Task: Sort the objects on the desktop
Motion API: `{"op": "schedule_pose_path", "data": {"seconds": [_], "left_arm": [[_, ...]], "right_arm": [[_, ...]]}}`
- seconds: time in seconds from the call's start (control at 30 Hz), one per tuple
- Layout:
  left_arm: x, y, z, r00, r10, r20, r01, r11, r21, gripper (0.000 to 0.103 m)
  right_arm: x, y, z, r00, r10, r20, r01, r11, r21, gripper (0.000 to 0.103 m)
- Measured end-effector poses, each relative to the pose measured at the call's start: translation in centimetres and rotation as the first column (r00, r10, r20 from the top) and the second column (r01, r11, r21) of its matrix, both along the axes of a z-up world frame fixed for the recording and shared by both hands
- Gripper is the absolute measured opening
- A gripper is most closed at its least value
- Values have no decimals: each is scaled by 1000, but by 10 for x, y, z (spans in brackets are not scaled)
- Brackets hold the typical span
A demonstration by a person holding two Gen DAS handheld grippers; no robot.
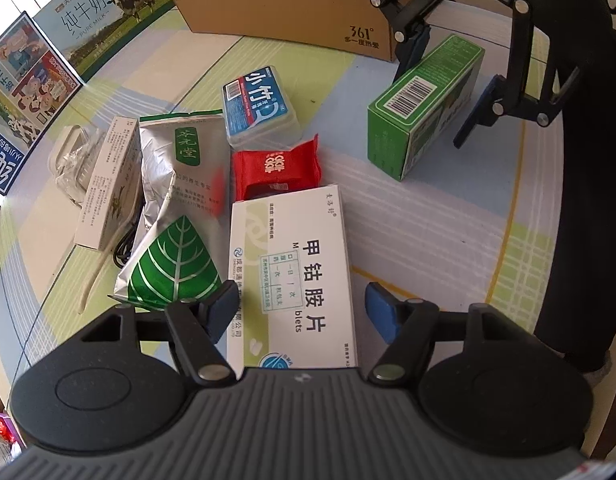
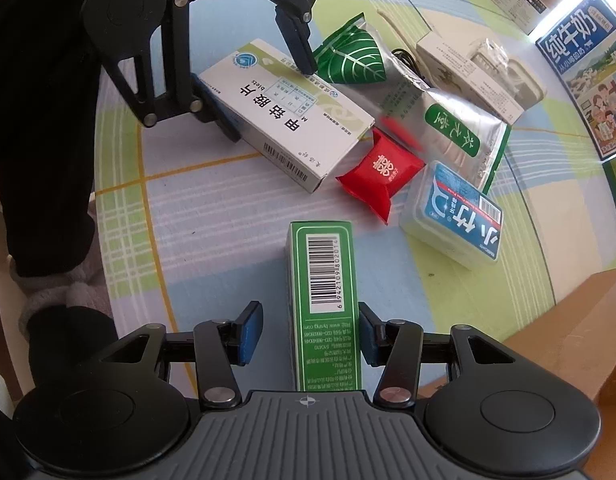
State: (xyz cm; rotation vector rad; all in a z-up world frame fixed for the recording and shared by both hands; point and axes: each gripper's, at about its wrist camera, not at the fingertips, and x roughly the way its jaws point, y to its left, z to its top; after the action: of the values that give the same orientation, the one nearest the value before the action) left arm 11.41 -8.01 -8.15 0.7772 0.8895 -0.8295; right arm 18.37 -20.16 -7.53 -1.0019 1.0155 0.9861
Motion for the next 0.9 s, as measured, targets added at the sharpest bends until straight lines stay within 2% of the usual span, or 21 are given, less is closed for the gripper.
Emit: {"op": "schedule_pose_path", "data": {"seconds": [0.13, 0.2, 0.23, 0.33, 0.43, 0.5, 0.63, 0.7, 0.9], "left_arm": [[2, -1, 3, 1000, 9, -1, -9, 1000, -10, 47], [1, -3, 5, 1000, 6, 8, -6, 1000, -5, 41], [0, -3, 5, 1000, 5, 12, -5, 1000, -2, 37], [0, -4, 8, 1000, 8, 7, -8, 1000, -19, 26], [1, 0, 9, 1000, 27, -11, -27, 999, -41, 25], [3, 4, 10, 999, 42, -18, -43, 997, -57, 28], [6, 7, 9, 998, 55, 16, -54, 998, -36, 56], [10, 7, 7, 999, 51, 10, -51, 998, -25, 64], [23, 7, -3, 997, 64, -39, -64, 998, -6, 71]], "right_arm": [[0, 0, -2, 1000, -10, -13, 10, 1000, 4, 46], [0, -2, -2, 1000, -18, -22, 19, 1000, 9, 40], [-1, -2, -2, 999, -23, -24, 23, 1000, 10, 31], [-3, -5, -1, 999, -36, -40, 36, 999, 19, 28], [-7, -7, -1, 999, -34, -40, 35, 999, 18, 28], [-9, -8, -1, 999, -35, -38, 36, 999, 18, 28], [-11, -8, -2, 999, -26, -29, 26, 1000, 12, 28], [-12, -8, -2, 999, -22, -29, 22, 1000, 9, 28], [-9, -7, -4, 999, -32, -42, 33, 999, 19, 31]]}}
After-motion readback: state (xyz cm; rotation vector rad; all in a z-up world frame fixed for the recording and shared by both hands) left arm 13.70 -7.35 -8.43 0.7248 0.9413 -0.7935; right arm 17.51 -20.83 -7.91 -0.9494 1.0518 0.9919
